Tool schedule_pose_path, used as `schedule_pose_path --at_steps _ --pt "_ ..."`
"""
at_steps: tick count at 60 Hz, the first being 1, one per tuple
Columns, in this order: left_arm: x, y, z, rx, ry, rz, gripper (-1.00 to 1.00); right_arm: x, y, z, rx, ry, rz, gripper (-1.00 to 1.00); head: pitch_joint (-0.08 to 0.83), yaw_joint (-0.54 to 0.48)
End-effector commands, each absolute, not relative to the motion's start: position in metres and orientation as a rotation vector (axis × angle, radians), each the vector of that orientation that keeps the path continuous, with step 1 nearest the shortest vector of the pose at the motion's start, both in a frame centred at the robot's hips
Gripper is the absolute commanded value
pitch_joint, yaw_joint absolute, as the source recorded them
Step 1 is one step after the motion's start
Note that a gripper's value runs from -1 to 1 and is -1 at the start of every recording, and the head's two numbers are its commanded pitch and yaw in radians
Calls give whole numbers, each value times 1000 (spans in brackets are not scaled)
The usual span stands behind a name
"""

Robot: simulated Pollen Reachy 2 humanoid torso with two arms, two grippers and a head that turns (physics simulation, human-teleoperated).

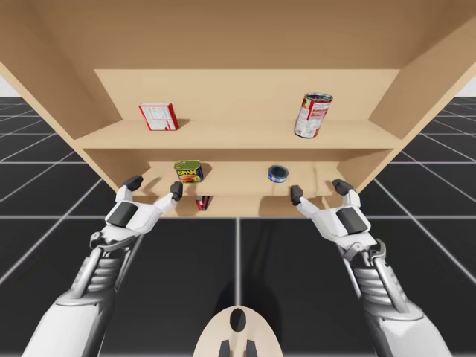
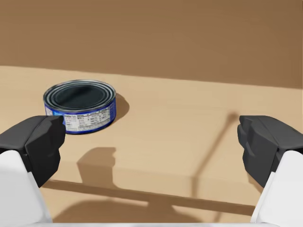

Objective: Find the tomato soup can on the shelf and bring it to me.

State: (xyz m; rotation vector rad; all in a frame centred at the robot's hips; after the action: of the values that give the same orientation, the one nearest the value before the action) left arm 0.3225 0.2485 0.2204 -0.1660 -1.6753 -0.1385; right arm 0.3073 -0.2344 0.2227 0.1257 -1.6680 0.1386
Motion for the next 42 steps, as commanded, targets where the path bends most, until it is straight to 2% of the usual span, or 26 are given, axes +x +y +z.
schedule_pose_path --at_steps 1,14,28,35,39,42 --pt "323 249 221 -165 -1671 -135 -1000 307 -233 222 141 -1674 106 -1000 3 -31" --pt "323 249 220 -168 -1667 -135 -1000 306 -232 223 150 -1664 108 -1000 57 -56" --pt "323 248 219 -171 -1666 -143 -1000 306 -231 222 122 -1671 104 -1000 120 -244" --pt "322 246 219 -175 -1666 -148 -1000 305 -227 224 88 -1686 88 -1000 143 -283" --pt "322 246 219 -175 -1666 -149 -1000 300 -225 230 145 -1684 91 -1000 146 -281" --pt "322 246 218 -175 -1665 -146 -1000 289 -220 244 212 -1689 92 -1000 148 -275"
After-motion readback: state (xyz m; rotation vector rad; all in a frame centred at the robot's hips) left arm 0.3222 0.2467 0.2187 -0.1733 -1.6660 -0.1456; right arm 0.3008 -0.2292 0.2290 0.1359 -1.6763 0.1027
